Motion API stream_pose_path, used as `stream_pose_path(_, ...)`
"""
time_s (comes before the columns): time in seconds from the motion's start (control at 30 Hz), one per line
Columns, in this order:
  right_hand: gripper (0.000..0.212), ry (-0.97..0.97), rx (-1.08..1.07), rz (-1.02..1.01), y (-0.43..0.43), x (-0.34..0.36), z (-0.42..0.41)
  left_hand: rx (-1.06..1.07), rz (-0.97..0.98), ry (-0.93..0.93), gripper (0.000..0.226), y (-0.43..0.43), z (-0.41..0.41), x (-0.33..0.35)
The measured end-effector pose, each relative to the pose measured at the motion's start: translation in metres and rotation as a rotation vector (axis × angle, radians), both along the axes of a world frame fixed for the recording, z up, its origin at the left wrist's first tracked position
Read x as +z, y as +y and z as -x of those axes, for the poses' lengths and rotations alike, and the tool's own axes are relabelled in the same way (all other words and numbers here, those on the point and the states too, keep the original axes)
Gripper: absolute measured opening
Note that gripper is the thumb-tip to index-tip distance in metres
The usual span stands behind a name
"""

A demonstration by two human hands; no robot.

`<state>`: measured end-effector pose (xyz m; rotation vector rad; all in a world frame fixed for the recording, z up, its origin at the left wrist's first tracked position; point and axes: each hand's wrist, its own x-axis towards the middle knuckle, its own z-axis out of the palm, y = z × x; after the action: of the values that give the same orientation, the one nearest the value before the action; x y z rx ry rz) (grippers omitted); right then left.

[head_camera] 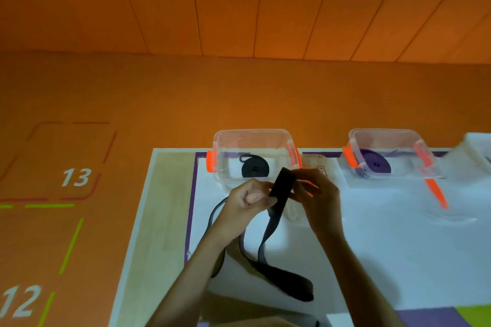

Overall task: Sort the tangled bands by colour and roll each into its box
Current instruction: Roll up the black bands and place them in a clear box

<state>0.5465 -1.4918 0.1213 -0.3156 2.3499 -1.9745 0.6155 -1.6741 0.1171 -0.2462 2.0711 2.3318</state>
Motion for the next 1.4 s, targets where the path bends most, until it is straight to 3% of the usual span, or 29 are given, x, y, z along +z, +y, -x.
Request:
stream_pose_path(0.2, 0.025, -0.043, 0.155, 0.133, -0.006, 0.018, -0.013, 0.037, -0.044, -0.059, 0.017, 0.001, 0.002, 0.014)
stream_pose_path(0.4, 0.041, -0.060, 0.153, -0.002, -0.006, 0.039, -0.005, 0.097, -0.133, -0.062, 0.022, -0.007, -0.001, 0.026)
stream_pose_path(0.6, 0.024, -0.055, 0.085, -0.024, -0.016, 0.044, -0.001, 0.065, 0.020, -0.004, 0.019, -0.005, -0.005, 0.036)
stream_pose_path(0.73, 0.031, -0.111, -0.051, 0.062, -0.021, 0.048, -0.006, 0.187, 0.160, 0.053, 0.029, 0.006, -0.008, 0.033)
stream_pose_path(0.9, 0.038, -0.120, -0.011, 0.050, -0.024, 0.054, -0.012, 0.215, 0.306, 0.102, 0.032, 0.007, -0.013, 0.028)
stream_pose_path(1.03, 0.026, -0.284, 0.033, 0.152, -0.021, 0.057, -0.010, 0.210, 0.406, 0.168, 0.028, -0.003, -0.018, 0.031)
stream_pose_path(1.17, 0.023, -0.466, 0.036, 0.286, -0.018, 0.062, -0.010, 0.076, 0.465, 0.167, 0.031, -0.014, -0.019, 0.034)
stream_pose_path(1.27, 0.025, -0.548, 0.067, 0.412, -0.022, 0.066, -0.015, 0.109, 0.399, 0.191, 0.030, -0.013, -0.019, 0.036)
stream_pose_path(1.4, 0.031, -0.631, 0.142, 0.521, -0.025, 0.072, -0.015, 0.169, 0.093, 0.230, 0.031, -0.021, -0.019, 0.046)
